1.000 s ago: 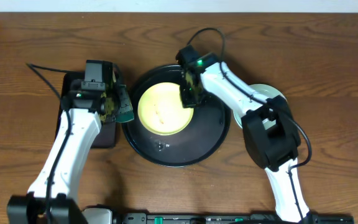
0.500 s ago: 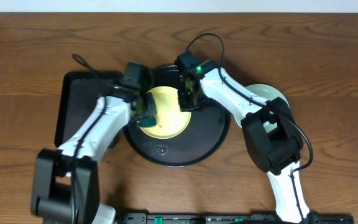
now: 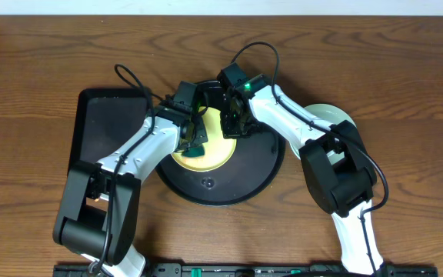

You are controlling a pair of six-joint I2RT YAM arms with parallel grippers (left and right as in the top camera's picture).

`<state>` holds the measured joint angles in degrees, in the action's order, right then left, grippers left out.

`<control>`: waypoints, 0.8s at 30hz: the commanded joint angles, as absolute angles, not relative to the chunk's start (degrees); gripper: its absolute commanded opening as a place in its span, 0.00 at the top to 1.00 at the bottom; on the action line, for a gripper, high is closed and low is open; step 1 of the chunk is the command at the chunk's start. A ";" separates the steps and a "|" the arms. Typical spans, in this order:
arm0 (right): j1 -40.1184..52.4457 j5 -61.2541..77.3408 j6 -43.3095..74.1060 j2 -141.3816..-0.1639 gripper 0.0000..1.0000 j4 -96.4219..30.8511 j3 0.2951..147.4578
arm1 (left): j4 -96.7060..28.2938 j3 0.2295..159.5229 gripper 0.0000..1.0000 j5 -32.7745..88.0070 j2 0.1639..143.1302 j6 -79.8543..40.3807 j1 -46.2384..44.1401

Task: Clean dirty plates on tray and stack at the side
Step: 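Scrub the yellow plate held by right gripper with the sponge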

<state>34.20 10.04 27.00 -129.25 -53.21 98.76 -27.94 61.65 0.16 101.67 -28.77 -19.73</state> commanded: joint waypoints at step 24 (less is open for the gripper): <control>34.83 9.45 27.03 -132.40 0.99 -53.98 95.61 | -24.25 59.75 0.92 -0.93 102.87 -21.91 -19.70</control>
<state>34.20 10.22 27.00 -129.23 -53.04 98.59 -22.70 60.73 -6.79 101.91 -25.80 -19.70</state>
